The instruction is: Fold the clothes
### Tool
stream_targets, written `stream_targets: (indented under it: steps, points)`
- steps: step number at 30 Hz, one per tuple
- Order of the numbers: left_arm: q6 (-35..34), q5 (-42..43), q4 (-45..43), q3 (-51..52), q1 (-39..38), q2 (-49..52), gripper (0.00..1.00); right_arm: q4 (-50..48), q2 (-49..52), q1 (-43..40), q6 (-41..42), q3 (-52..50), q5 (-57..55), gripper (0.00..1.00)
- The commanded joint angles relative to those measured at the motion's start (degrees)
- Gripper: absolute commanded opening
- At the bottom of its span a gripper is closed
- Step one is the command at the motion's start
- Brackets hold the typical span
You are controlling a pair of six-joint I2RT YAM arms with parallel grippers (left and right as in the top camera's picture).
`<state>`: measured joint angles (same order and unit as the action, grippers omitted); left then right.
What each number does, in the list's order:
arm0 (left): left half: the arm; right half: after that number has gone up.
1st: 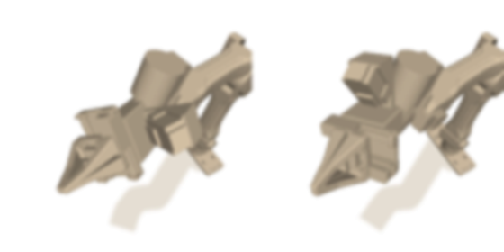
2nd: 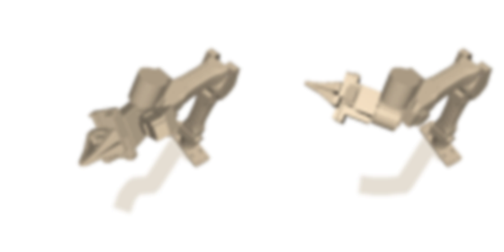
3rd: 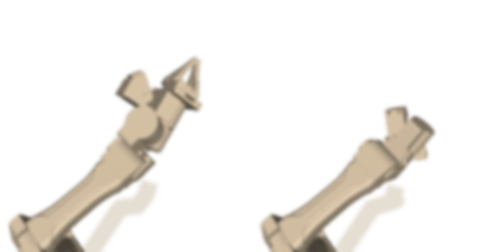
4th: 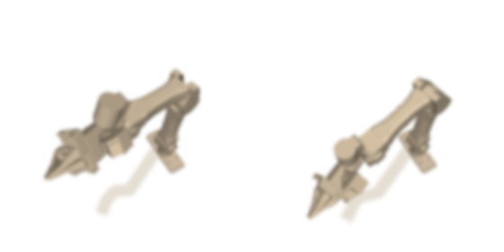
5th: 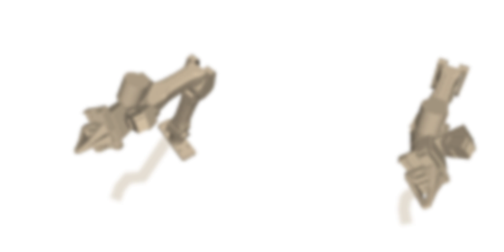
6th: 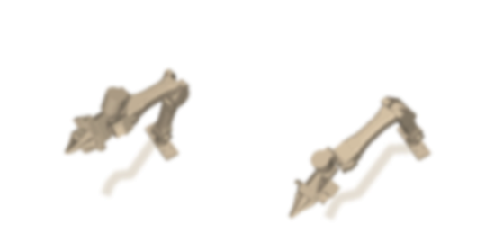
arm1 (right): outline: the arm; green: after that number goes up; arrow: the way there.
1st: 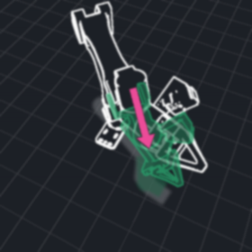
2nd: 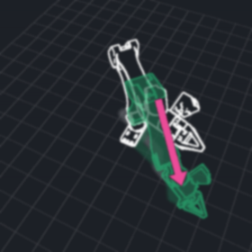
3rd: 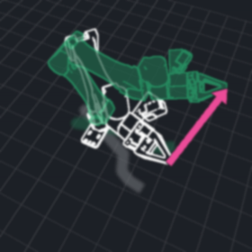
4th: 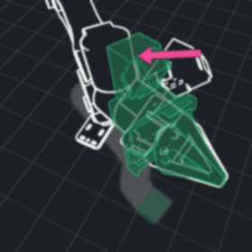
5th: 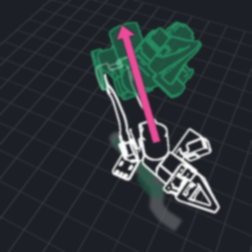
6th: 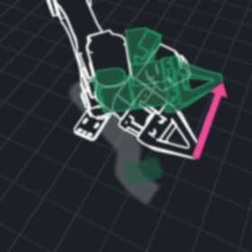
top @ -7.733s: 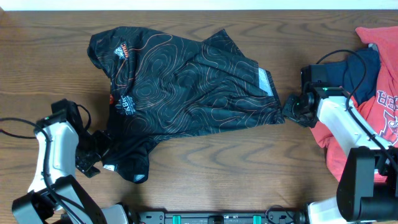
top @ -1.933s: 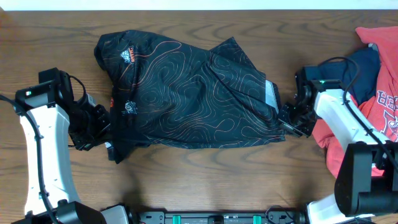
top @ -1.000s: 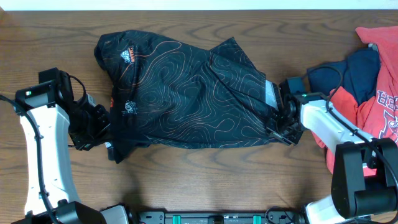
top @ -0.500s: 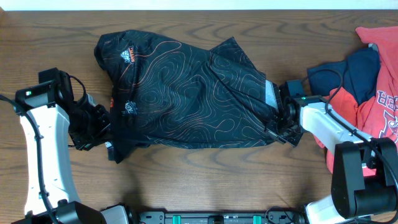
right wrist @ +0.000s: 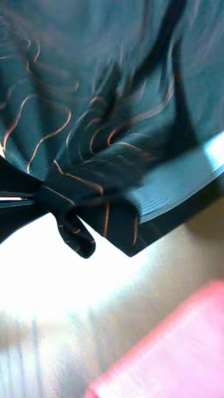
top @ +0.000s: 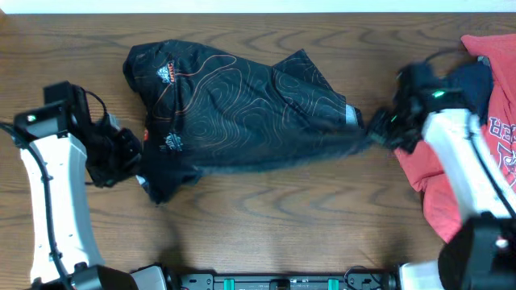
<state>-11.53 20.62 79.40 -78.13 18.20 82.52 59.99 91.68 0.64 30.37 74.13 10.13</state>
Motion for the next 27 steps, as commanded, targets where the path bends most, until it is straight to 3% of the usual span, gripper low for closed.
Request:
stream_targets:
  steps: [1,7,16,20,27]
  points:
    - [1.2,0.0,0.0,-9.4,-0.1,-0.6,0.06,2.3,-5.2,-2.3,-6.9,8.6,0.9,0.01]
    - [1.2,1.7,0.0,-27.3,-0.1,-0.8,0.06,5.3,-10.0,-3.0,-11.2,20.4,0.8,0.01]
    - [1.2,0.8,-0.4,-50.6,0.3,-1.3,0.06,5.2,-15.0,-5.8,-11.3,35.8,-3.2,0.01]
    - [-1.6,1.1,0.4,-53.4,0.3,-1.5,0.06,5.7,-15.2,-6.7,-11.4,39.7,-3.9,0.01]
    - [-1.6,3.5,9.2,-50.3,-3.1,2.0,0.06,12.1,-11.6,-6.7,-11.4,39.3,-5.5,0.01]
